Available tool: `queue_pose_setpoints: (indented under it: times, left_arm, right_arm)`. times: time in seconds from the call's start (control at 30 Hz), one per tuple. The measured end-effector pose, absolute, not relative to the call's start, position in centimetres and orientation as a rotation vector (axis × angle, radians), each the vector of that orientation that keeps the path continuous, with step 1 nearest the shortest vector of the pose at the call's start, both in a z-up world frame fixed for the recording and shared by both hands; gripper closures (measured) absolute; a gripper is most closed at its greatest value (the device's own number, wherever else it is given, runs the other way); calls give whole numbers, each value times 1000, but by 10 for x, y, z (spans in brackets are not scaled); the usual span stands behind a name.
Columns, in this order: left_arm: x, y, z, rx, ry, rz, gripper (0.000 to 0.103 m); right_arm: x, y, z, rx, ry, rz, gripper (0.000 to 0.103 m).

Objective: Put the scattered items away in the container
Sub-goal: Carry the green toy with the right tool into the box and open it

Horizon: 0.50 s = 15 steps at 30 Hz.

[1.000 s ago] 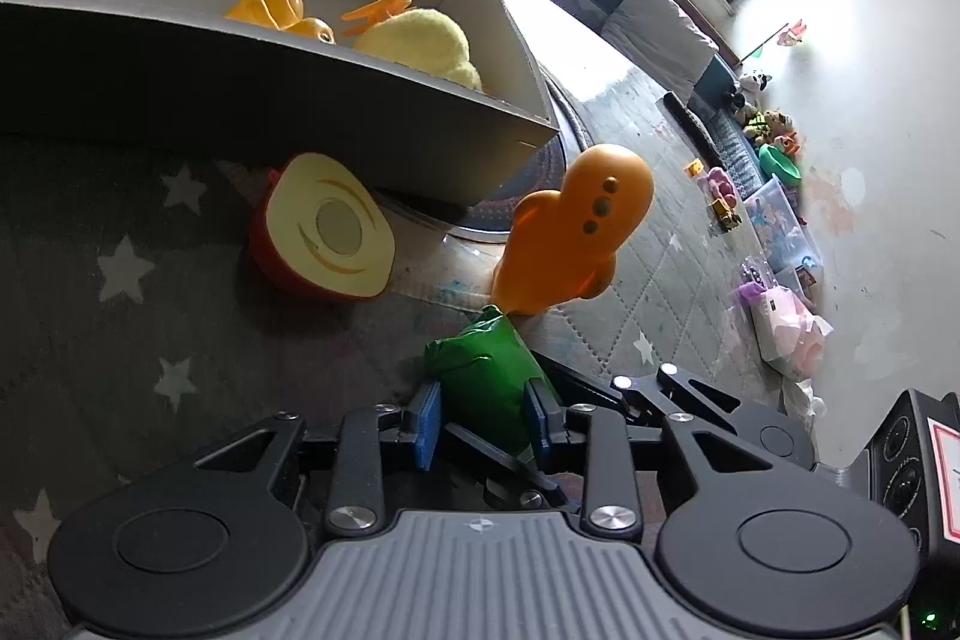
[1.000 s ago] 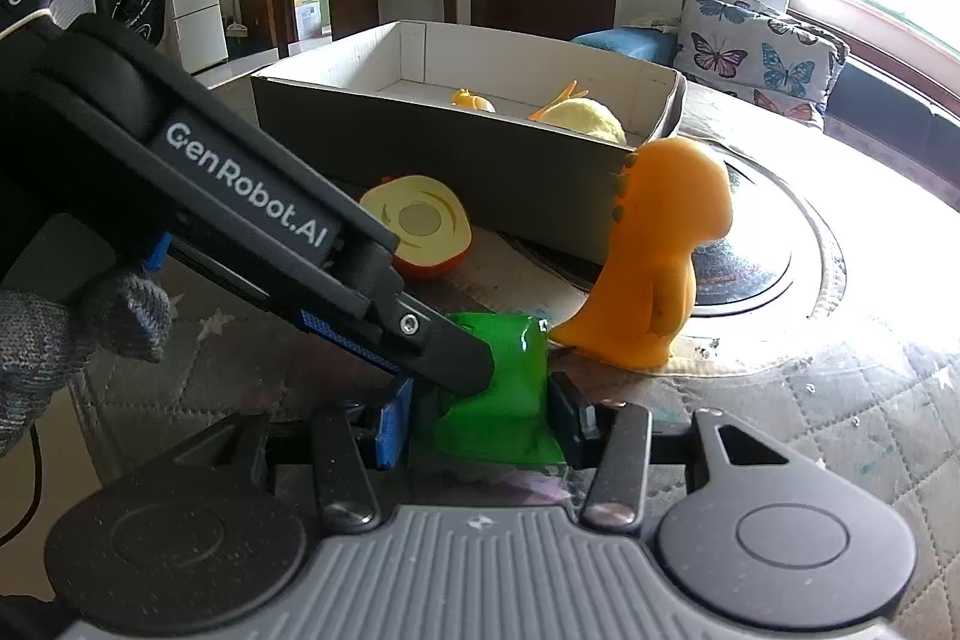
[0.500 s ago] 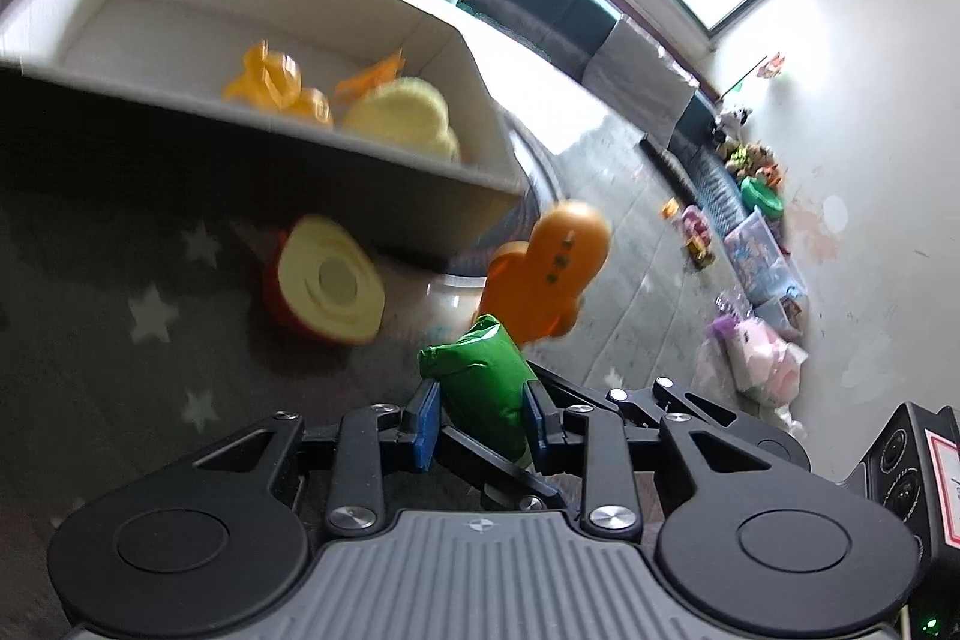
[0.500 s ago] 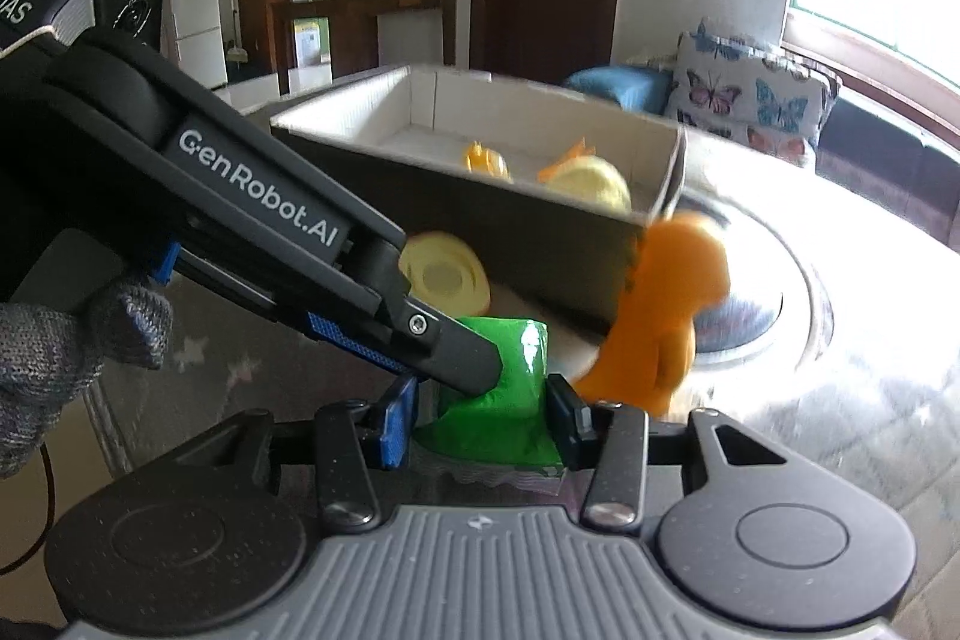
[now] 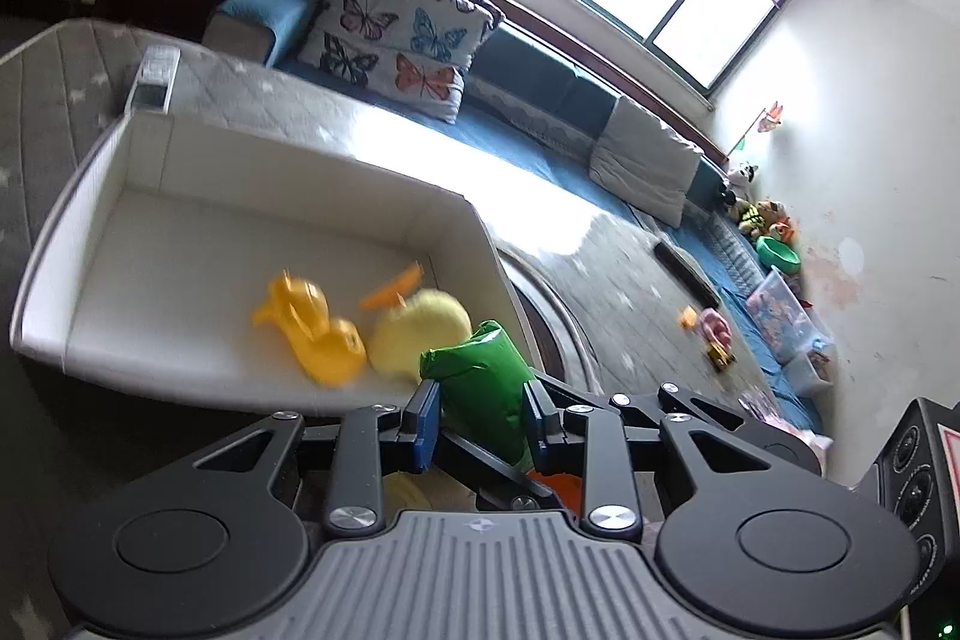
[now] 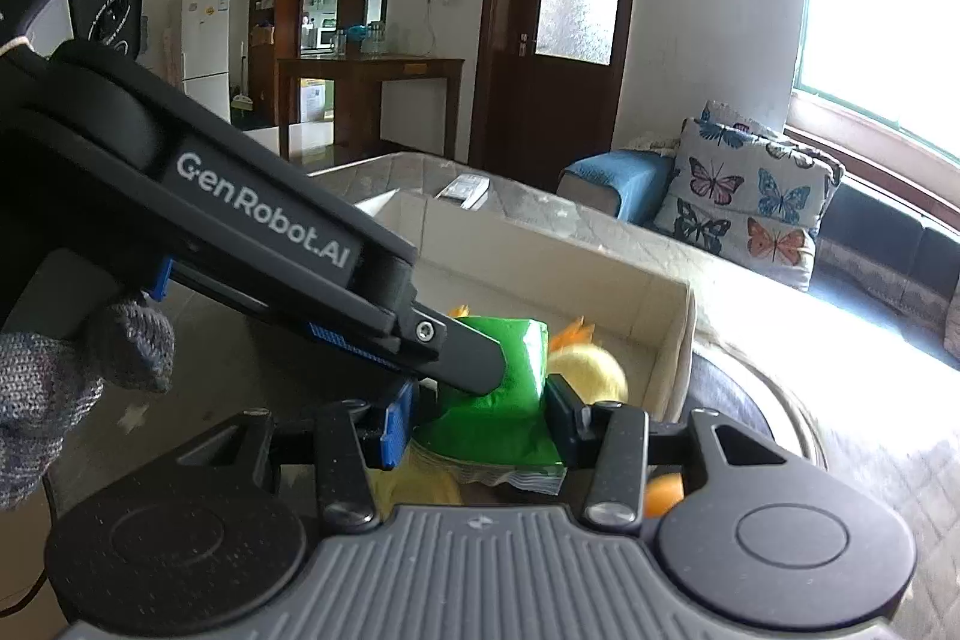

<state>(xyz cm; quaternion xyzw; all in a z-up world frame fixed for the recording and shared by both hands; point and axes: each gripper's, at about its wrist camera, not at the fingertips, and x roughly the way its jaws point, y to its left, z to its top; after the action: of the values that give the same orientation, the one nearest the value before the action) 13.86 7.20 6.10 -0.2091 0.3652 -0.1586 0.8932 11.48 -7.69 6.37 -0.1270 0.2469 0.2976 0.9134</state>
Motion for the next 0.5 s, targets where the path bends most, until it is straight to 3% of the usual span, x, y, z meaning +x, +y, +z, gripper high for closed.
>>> queue_pose_setpoints:
  times: [0.5]
  left_arm:
    - [198, 81, 45, -411, 792, -299, 72]
  right_arm:
    - [177, -58, 45, -217, 562, 566, 57]
